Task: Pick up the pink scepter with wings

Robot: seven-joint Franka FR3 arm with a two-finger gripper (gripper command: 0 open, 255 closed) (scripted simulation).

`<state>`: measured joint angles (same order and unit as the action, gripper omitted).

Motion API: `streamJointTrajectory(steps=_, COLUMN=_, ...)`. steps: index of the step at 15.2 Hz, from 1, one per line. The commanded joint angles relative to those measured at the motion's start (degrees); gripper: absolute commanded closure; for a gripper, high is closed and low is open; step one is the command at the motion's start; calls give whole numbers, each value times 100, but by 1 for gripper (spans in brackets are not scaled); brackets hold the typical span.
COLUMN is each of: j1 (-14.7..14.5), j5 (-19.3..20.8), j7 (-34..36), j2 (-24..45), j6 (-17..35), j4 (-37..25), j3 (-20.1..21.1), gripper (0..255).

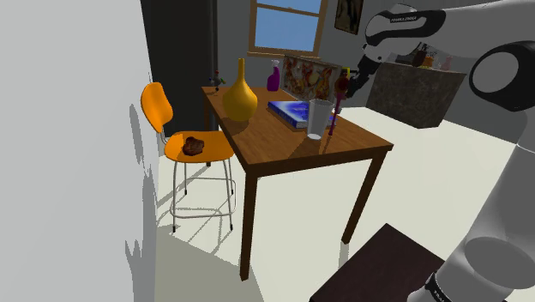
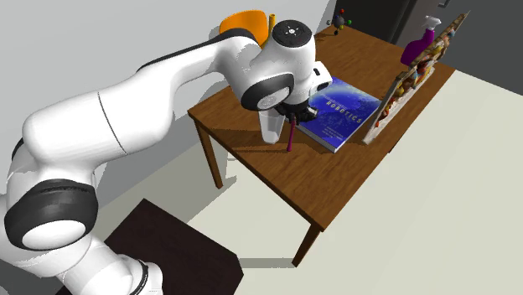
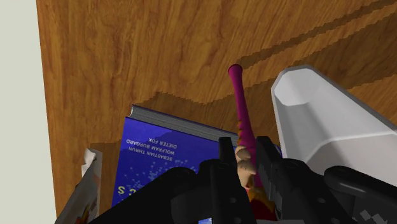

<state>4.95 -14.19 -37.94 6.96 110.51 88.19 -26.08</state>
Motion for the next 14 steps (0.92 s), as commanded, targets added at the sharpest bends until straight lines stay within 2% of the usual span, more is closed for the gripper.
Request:
streamJointTrajectory(steps=1, j1=0, j5=1, j7=0, j2=1, j6=1, j4=3, j3=0, gripper=255)
streamJointTrajectory(steps=5, j1=0, j5=2, j7=-2, j2=-4, j6=5, j4=11, j3=-1, gripper=255)
streamJointTrajectory(steps=14, j1=96, j5=-72, j7=76, j2=208, j6=-765, j4=-949, j3=-37, gripper=255)
